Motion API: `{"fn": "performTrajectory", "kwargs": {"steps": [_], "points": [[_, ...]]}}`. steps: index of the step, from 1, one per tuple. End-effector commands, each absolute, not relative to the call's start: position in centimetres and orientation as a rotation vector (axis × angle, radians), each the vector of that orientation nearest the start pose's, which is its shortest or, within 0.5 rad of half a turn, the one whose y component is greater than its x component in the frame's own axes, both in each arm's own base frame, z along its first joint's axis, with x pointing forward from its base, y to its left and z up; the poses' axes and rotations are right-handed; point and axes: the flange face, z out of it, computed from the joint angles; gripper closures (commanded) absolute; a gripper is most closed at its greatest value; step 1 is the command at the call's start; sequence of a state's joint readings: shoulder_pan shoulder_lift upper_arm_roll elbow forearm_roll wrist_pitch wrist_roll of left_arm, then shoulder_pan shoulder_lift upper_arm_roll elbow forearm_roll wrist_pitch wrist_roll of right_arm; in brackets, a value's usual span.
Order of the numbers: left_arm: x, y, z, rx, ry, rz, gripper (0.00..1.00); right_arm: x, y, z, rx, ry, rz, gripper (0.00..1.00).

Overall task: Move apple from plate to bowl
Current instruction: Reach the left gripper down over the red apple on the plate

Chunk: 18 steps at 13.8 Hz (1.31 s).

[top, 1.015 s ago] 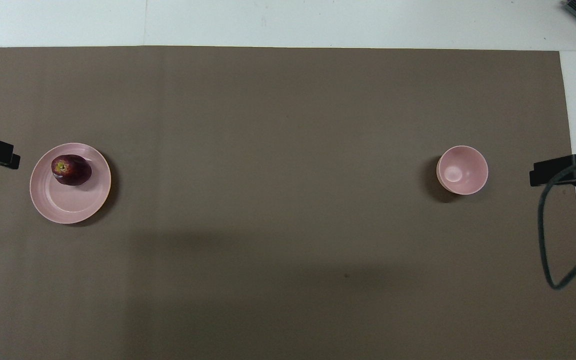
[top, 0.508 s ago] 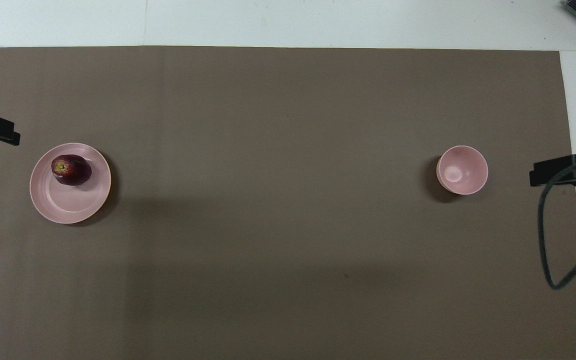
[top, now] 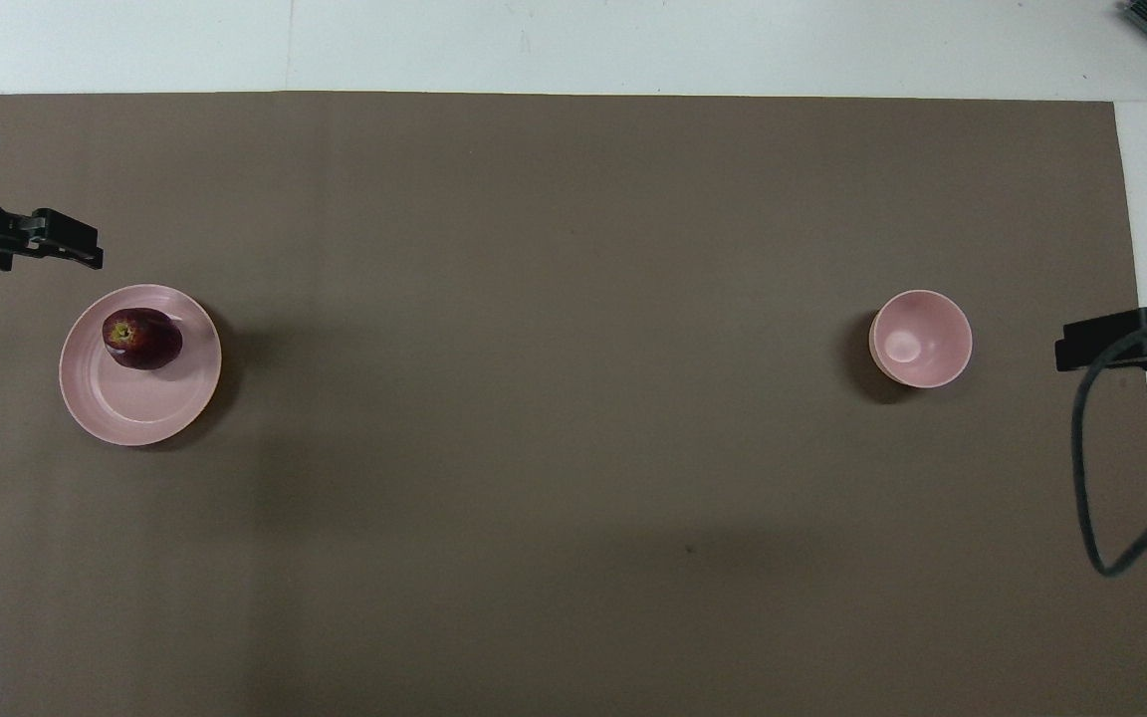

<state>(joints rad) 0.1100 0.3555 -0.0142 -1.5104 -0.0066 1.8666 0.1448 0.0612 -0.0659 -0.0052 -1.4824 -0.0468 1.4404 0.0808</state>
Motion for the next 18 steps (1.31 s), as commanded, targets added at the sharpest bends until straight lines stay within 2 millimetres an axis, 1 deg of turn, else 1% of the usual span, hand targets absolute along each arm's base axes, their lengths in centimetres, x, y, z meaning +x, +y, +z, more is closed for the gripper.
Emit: {"fn": "performTrajectory", "kwargs": {"steps": [1,2,5,6,7,8,9,10,12,13,15,18], "points": [[65.8,6.6,42.9,-3.153,0.088,-0.049,0.0,51.2,1.8,68.9,-3.186,0.015,-0.06,0.0],[65.7,6.5,42.0,-3.151,0.084,-0.078,0.0,51.2,1.8,68.9,-3.186,0.015,-0.06,0.0],[64.8,6.4,39.4,-3.15,0.108,-0.056,0.0,51.2,1.8,68.9,-3.186,0.012,-0.057,0.0],[64.5,6.6,38.9,-3.146,0.129,-0.082,0.0,51.2,1.8,68.9,-3.186,0.012,-0.06,0.0],[63.9,7.1,38.3,-3.147,0.125,-0.073,0.0,51.2,1.8,68.9,-3.186,0.012,-0.06,0.0],[63.5,7.4,37.3,-3.147,0.117,-0.068,0.0,51.2,1.8,68.9,-3.186,0.012,-0.06,0.0],[63.5,7.4,36.7,-3.144,0.112,-0.096,0.0,51.2,1.8,68.9,-3.186,0.01,-0.057,0.0],[62.8,7.3,35.4,-3.146,0.109,-0.08,0.0,51.2,1.8,68.9,-3.186,0.01,-0.06,0.0],[62.5,7.1,34.5,-3.141,0.089,-0.127,0.0,51.2,1.7,68.9,-3.186,0.012,-0.06,0.0],[62.4,7.1,34.4,-3.142,0.085,-0.13,0.0,51.2,1.6,68.9,-3.186,0.015,-0.057,0.0],[62.0,6.9,33.6,-3.144,0.082,-0.111,0.0,51.2,1.6,68.9,-3.186,0.015,-0.059,0.0],[61.5,7.0,33.1,-3.148,0.075,-0.078,0.0,51.2,1.6,68.9,-3.186,0.015,-0.057,0.0]]}}
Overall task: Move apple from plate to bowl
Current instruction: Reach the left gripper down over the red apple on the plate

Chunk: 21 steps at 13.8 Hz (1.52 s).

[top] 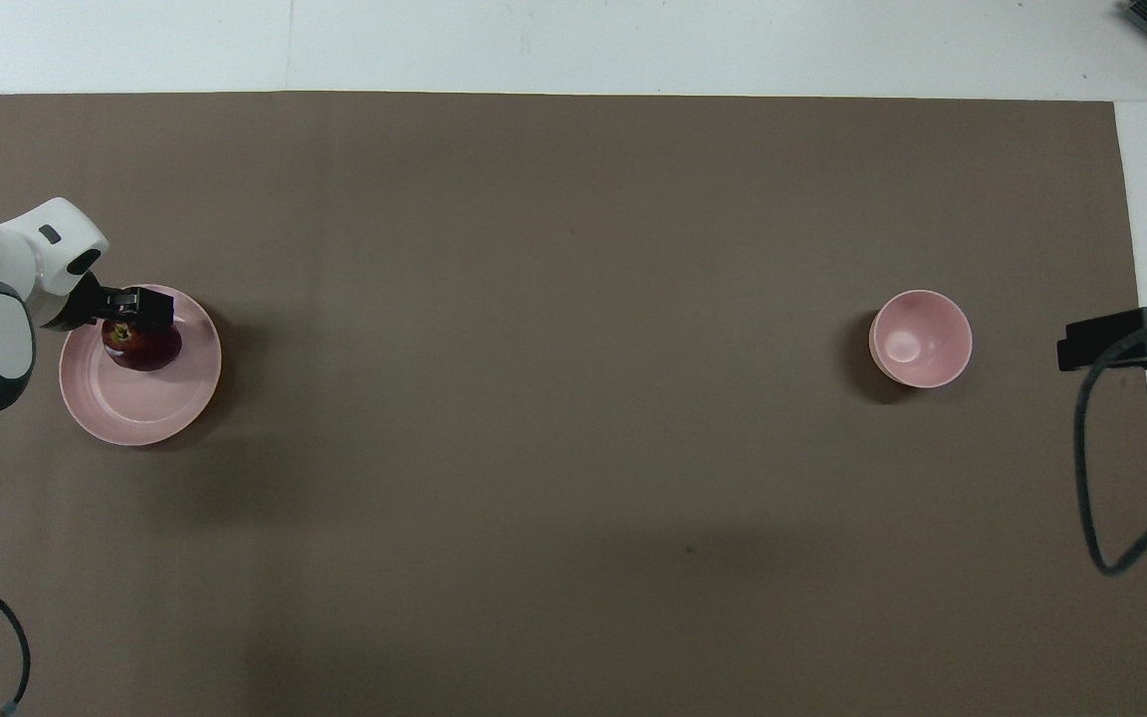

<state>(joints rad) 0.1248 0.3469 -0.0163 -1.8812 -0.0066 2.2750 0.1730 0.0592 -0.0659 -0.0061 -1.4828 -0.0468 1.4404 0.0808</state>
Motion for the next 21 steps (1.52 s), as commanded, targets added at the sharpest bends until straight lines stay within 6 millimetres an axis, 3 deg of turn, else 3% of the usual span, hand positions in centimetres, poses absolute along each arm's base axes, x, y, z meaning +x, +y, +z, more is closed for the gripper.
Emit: {"fn": "performTrajectory", "kwargs": {"steps": [1,4,5,7,8,10,11,14,15,16,18,21], "points": [[61.23,6.73,32.63,-3.15,0.078,-0.063,0.0,51.22,1.64,68.94,-3.186,0.015,-0.057,0.0],[61.19,6.52,32.54,-3.152,0.062,-0.059,0.0,51.22,1.64,68.94,-3.186,0.015,-0.057,0.0],[61.12,6.52,32.36,-3.152,0.063,-0.049,0.14,51.22,1.64,68.94,-3.186,0.015,-0.057,0.0],[61.1,6.33,32.45,-3.153,0.068,-0.042,0.57,51.22,1.56,68.94,-3.186,0.017,-0.057,0.0],[61.22,6.24,32.56,-3.153,0.071,-0.039,0.72,51.24,1.41,68.95,-3.186,0.02,-0.059,0.0],[61.55,6.28,32.94,-3.154,0.073,-0.034,0.91,51.24,1.34,68.95,-3.185,0.024,-0.059,0.0],[61.6,6.47,32.97,-3.153,0.066,-0.034,0.92,51.24,1.34,68.95,-3.185,0.024,-0.059,0.0],[61.56,6.38,32.98,-3.154,0.073,-0.032,0.9,51.22,1.34,68.93,-3.185,0.024,-0.057,0.0],[61.54,6.56,32.98,-3.154,0.071,-0.032,0.76,51.22,1.36,68.93,-3.183,0.024,-0.057,0.0],[61.54,6.56,32.98,-3.154,0.064,-0.032,0.52,51.24,1.36,68.95,-3.183,0.024,-0.059,0.0],[61.38,6.64,32.96,-3.156,0.06,-0.028,0.15,51.22,1.34,68.93,-3.185,0.024,-0.057,0.0],[61.08,6.5,32.73,-3.159,0.058,0.008,0.06,51.22,1.36,68.93,-3.183,0.024,-0.057,0.0]]}}
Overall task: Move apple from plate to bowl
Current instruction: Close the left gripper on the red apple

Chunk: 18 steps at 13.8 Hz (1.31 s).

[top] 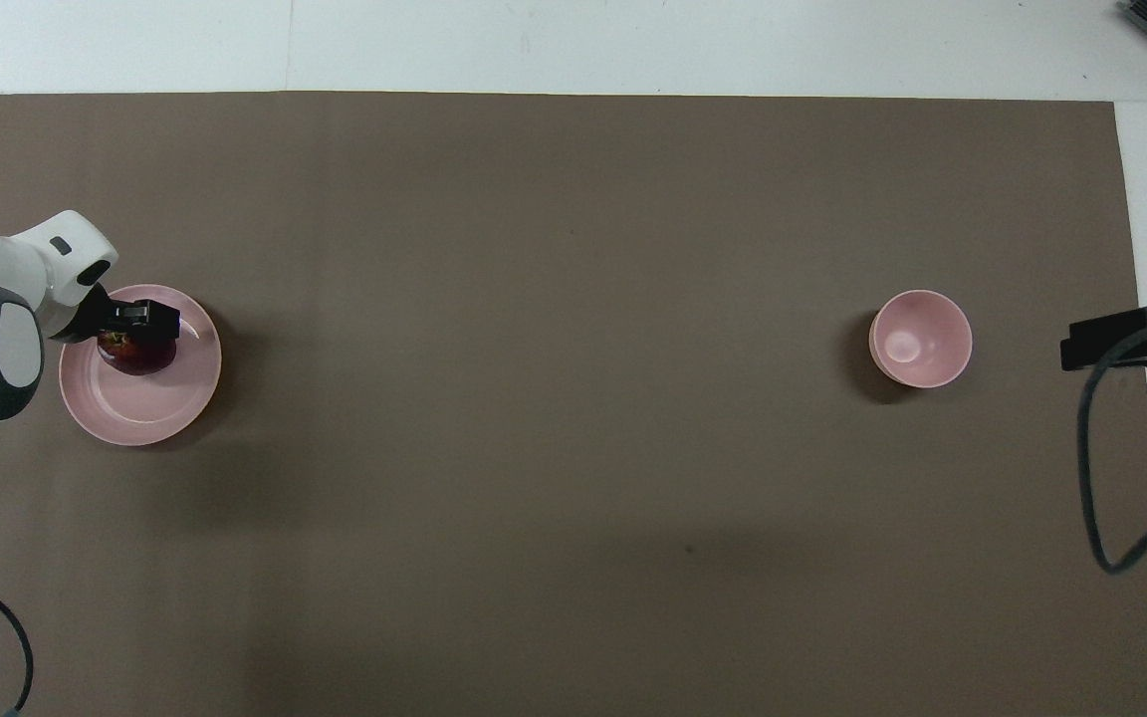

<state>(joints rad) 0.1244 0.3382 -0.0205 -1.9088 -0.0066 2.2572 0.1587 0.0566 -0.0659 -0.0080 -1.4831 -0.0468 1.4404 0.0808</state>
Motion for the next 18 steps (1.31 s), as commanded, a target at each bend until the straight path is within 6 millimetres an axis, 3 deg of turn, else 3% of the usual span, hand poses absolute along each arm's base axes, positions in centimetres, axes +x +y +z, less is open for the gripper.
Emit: {"fn": "performTrajectory", "kwargs": {"steps": [1,5,6,7,8,9,13,18], "points": [[60.9,6.6,32.7,-3.16,0.053,0.025,0.05,51.2,1.4,68.9,-3.183,0.024,-0.057,0.0],[59.9,6.4,32.3,-3.164,0.022,0.091,0.05,51.2,1.4,68.9,-3.183,0.024,-0.057,0.0],[59.6,6.2,32.4,-3.164,0.027,0.088,0.21,51.2,1.4,68.9,-3.183,0.024,-0.057,0.0],[59.7,6.2,32.4,-3.163,0.027,0.084,0.64,51.2,1.4,68.9,-3.183,0.024,-0.057,0.0],[59.9,6.4,32.8,-3.161,0.026,0.065,0.91,51.2,1.4,68.9,-3.183,0.024,-0.057,0.0],[60.5,6.4,33.6,-3.16,0.022,0.031,0.98,51.2,1.3,68.9,-3.183,0.026,-0.057,0.0],[62.1,6.2,37.3,-3.159,0.034,0.043,1.0,51.2,1.3,69.0,-3.18,0.026,-0.056,0.0],[64.0,6.9,45.2,-3.164,0.028,0.105,1.0,51.1,2.0,69.6,-3.18,0.004,-0.074,0.0]]}}
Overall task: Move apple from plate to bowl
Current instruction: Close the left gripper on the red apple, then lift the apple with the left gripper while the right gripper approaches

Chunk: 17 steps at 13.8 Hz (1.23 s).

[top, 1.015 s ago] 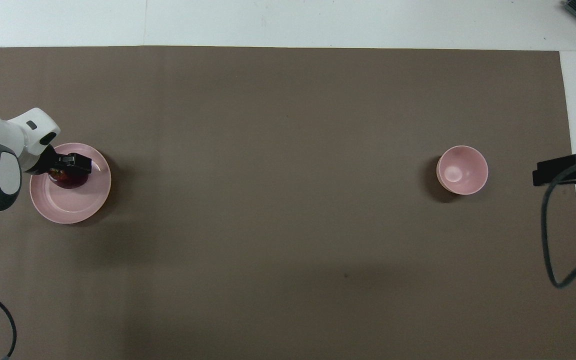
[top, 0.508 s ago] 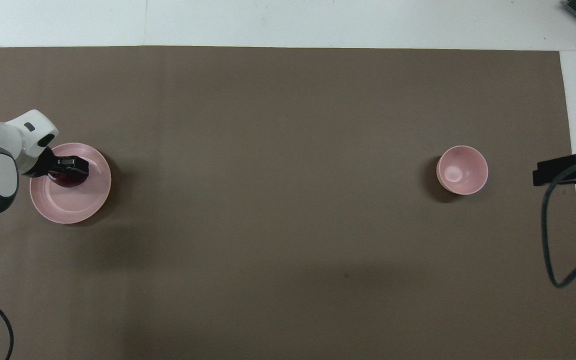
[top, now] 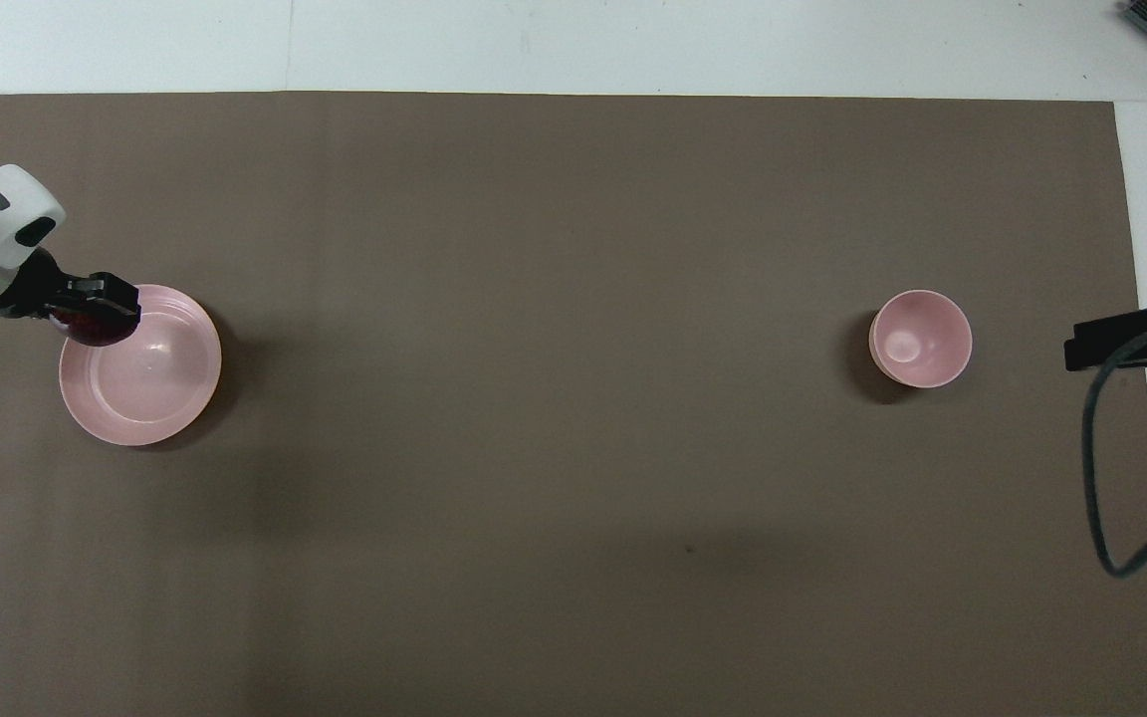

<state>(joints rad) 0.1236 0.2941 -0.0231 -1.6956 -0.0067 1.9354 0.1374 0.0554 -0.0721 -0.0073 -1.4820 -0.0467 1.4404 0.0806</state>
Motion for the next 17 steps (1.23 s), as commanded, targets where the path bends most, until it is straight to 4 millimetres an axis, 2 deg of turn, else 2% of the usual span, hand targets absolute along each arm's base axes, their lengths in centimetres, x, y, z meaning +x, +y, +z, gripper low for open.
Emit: {"fn": "performTrajectory", "kwargs": {"steps": [1,2,3,4,7,9,12,15,17], "points": [[64.0,6.7,46.2,-3.159,0.037,0.101,1.0,51.0,2.2,69.5,-3.179,-0.005,-0.062,0.0],[63.9,6.4,47.1,-3.156,0.045,0.08,1.0,50.9,2.4,69.3,-3.127,-0.001,-0.045,0.0],[63.6,6.1,49.0,-3.161,0.045,0.038,1.0,50.9,2.4,69.2,-3.063,0.018,-0.033,0.0],[63.1,5.8,50.8,-3.158,0.053,0.005,1.0,50.9,1.4,68.9,-3.032,0.049,-0.021,0.0],[62.6,4.4,53.6,-3.172,0.048,0.049,1.0,51.6,1.7,66.1,-2.887,0.112,0.054,0.0],[62.2,3.1,53.8,-3.183,0.057,0.102,1.0,52.4,2.1,64.4,-2.766,0.198,0.062,0.0],[61.4,1.2,54.2,-3.242,0.077,0.219,1.0,53.6,3.5,62.8,-2.611,0.392,0.144,0.0],[60.8,-2.9,54.2,-3.306,0.006,0.313,1.0,54.3,4.2,61.7,-2.528,0.532,0.185,0.0],[60.1,-3.9,54.1,-3.285,0.039,0.387,1.0,54.6,4.3,60.7,-2.414,0.658,0.232,0.0]]}}
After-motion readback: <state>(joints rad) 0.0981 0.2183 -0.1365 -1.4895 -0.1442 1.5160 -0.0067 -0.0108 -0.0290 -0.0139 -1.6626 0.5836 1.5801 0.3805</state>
